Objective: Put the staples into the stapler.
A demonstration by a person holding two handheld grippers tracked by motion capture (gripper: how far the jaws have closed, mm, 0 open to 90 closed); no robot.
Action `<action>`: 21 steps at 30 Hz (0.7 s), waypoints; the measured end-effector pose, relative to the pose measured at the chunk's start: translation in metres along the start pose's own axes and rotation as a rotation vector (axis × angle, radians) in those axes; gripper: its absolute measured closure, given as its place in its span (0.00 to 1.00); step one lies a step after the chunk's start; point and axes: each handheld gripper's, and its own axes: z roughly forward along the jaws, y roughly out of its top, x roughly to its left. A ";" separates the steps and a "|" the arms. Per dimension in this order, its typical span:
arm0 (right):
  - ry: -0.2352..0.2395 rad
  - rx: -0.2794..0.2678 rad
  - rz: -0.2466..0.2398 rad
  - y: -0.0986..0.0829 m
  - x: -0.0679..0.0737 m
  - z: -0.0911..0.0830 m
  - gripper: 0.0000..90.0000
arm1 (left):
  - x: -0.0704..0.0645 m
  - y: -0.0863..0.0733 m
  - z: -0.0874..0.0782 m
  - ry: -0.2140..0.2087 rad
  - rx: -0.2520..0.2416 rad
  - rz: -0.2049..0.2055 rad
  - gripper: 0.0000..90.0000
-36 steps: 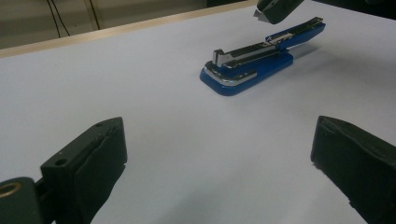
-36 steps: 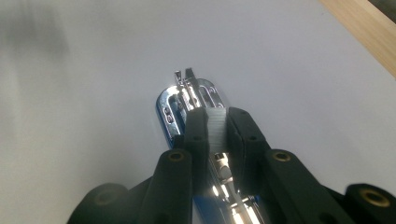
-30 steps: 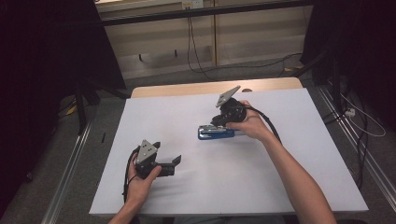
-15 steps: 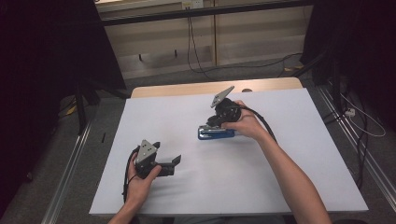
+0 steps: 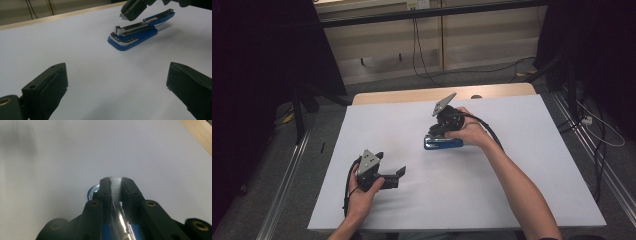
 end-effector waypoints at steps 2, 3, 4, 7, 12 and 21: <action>0.001 -0.002 0.004 -0.002 -0.002 0.001 0.88 | 0.000 0.000 0.000 0.002 -0.001 0.001 0.04; 0.000 -0.004 0.004 -0.002 -0.003 0.001 0.88 | 0.000 0.000 0.000 0.001 -0.001 -0.001 0.04; 0.003 -0.004 0.002 -0.003 -0.004 0.001 0.88 | 0.000 0.000 0.000 0.002 -0.002 -0.002 0.04; 0.009 -0.013 0.000 -0.005 -0.006 0.002 0.88 | 0.000 0.000 0.000 -0.001 0.000 0.000 0.04; 0.013 -0.020 -0.002 -0.005 -0.006 0.004 0.88 | -0.001 0.000 0.000 -0.001 -0.003 -0.001 0.04; 0.038 -0.009 -0.030 -0.004 -0.007 0.007 0.88 | -0.001 0.001 -0.001 -0.001 -0.012 -0.004 0.04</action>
